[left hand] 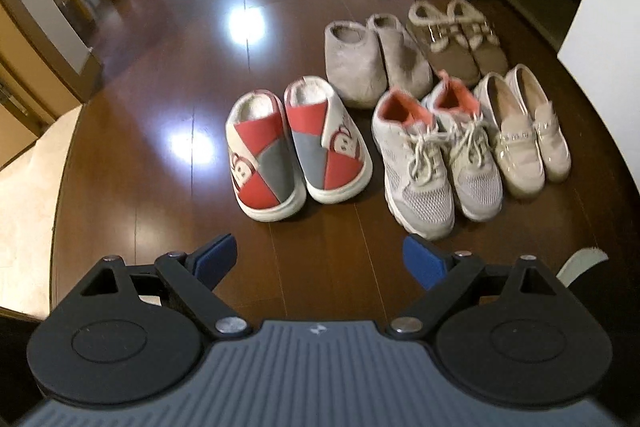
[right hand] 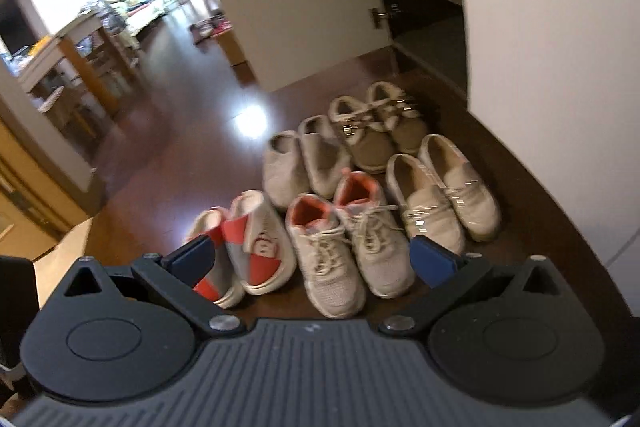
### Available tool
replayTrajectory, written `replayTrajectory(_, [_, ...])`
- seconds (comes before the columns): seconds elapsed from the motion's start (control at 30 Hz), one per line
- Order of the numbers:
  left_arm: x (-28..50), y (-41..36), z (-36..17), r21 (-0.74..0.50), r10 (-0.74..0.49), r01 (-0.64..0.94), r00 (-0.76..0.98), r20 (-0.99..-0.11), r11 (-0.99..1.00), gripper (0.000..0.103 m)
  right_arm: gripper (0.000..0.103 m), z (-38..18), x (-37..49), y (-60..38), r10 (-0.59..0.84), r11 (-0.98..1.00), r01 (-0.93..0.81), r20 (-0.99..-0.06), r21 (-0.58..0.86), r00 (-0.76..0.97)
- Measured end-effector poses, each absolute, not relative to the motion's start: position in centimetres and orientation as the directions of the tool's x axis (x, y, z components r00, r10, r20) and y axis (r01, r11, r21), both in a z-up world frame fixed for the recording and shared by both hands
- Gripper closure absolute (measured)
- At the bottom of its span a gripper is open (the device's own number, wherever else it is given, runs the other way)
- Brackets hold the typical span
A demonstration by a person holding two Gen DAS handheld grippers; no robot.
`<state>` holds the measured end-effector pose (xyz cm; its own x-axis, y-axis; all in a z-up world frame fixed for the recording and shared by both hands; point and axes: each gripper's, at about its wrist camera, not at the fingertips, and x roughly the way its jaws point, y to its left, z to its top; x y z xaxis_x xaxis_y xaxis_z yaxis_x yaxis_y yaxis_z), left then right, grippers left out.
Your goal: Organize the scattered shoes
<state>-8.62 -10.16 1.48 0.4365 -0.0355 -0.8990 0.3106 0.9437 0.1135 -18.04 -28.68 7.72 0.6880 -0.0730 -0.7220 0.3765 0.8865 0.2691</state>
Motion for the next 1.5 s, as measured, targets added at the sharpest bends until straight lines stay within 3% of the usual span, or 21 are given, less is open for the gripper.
replayTrajectory(0.4, [-9.2,-12.2,1.5,0.047,-0.112,0.35,0.418,-0.901,0.935,0.011,0.0,6.3,-19.8,-29.4,-0.22,0.883,0.45,-0.728,0.135,0.649])
replayTrajectory(0.57, [-9.3,-12.3,1.3,0.073,-0.091,0.341,0.442,-0.892,0.937,0.011,0.0,6.7,-19.9,-29.5,-0.301,0.876,0.473,-0.667,0.088,0.682])
replayTrajectory(0.77, [-9.1,-12.0,0.8,0.078,-0.08,0.339,0.43,-0.899,0.938,0.011,0.0,7.0,-20.0,-29.6,-0.264,0.89,0.438,-0.637,0.128,0.724])
replayTrajectory(0.87, [-9.3,-11.8,0.8,0.063,-0.097,0.347,0.424,-0.9,0.936,0.011,0.0,6.7,-20.1,-30.7,-0.202,0.865,0.452,-0.671,0.22,0.713])
replayTrajectory(1.5, [-11.3,-11.3,2.3,0.062,-0.125,0.365,0.468,-0.875,0.929,0.011,0.0,6.3,-19.6,-29.5,-0.211,0.891,0.434,-0.724,0.134,0.656])
